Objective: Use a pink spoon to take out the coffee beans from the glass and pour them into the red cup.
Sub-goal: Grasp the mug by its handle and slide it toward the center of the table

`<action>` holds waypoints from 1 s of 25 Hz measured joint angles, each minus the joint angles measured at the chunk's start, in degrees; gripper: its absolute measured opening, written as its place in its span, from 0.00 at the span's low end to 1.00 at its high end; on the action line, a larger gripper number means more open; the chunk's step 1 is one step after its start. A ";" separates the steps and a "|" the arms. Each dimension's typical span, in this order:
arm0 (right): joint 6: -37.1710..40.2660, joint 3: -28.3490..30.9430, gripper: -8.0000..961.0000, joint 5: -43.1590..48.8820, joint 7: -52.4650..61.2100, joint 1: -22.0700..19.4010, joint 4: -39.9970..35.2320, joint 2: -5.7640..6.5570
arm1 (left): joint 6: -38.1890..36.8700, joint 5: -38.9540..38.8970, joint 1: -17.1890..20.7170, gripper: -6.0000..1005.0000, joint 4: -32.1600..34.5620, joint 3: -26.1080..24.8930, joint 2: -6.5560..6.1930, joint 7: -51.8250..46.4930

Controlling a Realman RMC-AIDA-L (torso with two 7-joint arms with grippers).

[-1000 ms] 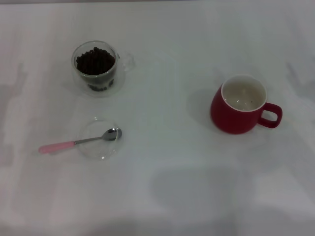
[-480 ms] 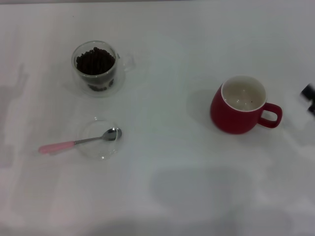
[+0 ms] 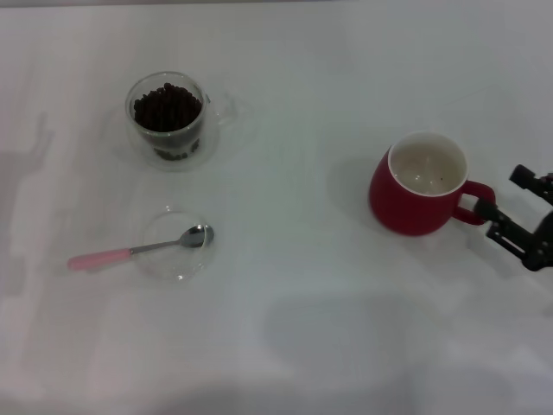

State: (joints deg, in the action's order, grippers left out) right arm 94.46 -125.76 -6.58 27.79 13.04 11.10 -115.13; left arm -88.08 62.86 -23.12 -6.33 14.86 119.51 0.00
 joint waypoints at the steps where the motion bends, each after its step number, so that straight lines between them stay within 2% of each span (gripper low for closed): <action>1: -1.61 -0.01 0.71 0.07 -0.22 0.03 -0.96 -0.02 | -0.02 0.00 0.08 0.89 0.00 0.00 0.00 0.00; 10: -10.56 0.22 0.69 0.01 -1.68 0.73 -4.93 0.08 | -0.37 -0.02 0.27 0.89 0.32 -0.01 -0.15 0.00; 25: -13.45 -0.03 0.65 0.82 -6.25 1.21 -8.39 0.10 | -0.44 -0.52 -0.16 0.89 0.80 -0.34 -0.34 0.00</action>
State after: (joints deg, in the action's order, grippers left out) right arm 81.02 -125.79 -5.76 21.54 14.25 2.71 -115.04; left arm -88.52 62.33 -23.29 -5.53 14.52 119.17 0.00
